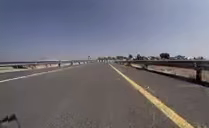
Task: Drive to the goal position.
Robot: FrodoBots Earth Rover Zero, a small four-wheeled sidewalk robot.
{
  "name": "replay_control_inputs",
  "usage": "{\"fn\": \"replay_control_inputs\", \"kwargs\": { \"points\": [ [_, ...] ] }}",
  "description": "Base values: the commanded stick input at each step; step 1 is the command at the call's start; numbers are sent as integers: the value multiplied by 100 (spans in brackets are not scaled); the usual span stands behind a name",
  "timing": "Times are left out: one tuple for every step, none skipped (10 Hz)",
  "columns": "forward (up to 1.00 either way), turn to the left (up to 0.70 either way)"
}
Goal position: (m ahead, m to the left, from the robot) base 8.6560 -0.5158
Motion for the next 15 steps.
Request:
{"fn": "replay_control_inputs", "kwargs": {
  "points": [
    [100, 0],
    [100, 0],
    [100, 0],
    [100, 0],
    [100, 0],
    [100, 0],
    [100, 0],
    [100, 0],
    [100, 0],
    [100, 0],
    [100, 0],
    [100, 0],
    [100, 0],
    [100, 0],
    [100, 0]
  ]
}}
